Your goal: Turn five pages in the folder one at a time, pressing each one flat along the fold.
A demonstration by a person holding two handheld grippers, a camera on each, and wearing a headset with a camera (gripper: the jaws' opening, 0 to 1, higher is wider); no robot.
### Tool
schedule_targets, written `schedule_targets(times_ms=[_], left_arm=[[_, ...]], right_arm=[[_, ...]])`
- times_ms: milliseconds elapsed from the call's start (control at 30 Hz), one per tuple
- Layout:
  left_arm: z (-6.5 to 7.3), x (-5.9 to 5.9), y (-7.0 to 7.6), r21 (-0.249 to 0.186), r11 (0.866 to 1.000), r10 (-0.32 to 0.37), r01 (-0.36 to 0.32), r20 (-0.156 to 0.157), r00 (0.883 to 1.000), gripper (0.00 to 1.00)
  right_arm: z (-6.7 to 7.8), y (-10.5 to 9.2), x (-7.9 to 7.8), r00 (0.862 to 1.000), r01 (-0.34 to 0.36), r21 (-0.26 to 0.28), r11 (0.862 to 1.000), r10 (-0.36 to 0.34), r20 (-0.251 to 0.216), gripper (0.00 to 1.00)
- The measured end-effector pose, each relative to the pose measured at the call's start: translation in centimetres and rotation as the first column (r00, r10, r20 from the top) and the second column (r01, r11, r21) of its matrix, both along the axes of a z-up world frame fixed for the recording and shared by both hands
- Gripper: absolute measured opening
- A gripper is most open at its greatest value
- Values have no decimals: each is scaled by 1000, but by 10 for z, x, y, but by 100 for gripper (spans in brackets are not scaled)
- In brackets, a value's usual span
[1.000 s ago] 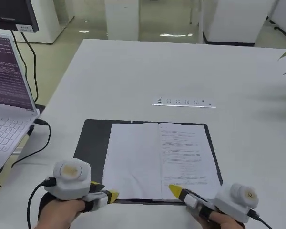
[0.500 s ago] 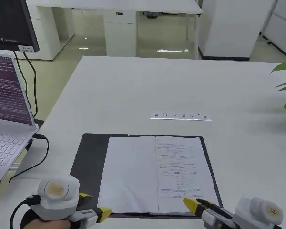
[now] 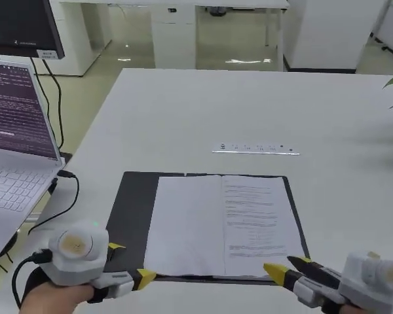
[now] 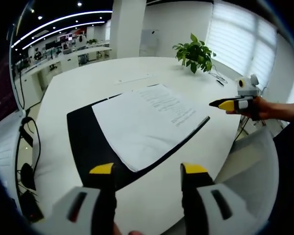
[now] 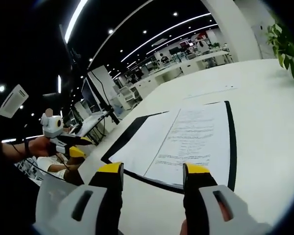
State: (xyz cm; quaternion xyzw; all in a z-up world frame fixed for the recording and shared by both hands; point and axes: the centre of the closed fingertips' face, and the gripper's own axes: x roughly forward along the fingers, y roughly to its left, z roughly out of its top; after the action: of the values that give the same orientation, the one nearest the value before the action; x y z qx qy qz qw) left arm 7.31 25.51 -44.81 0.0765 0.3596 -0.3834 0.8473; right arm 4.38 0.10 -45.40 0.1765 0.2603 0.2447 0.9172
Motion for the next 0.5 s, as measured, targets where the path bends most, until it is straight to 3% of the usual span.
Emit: schedule_targets(times_ms=[267, 400, 500], left_arm=[[16, -3, 6, -47, 998, 54, -52, 43, 998, 59], [11, -9, 8, -54, 997, 66, -63, 43, 997, 64], [5, -14, 10, -46, 997, 70, -69, 21, 997, 70]], right_arm=[[6, 2, -16, 999, -43, -79, 996, 44, 14, 52], [3, 6, -26, 996, -93, -131, 987, 94, -1, 57], [1, 7, -32, 994, -109, -140, 984, 108, -10, 59]])
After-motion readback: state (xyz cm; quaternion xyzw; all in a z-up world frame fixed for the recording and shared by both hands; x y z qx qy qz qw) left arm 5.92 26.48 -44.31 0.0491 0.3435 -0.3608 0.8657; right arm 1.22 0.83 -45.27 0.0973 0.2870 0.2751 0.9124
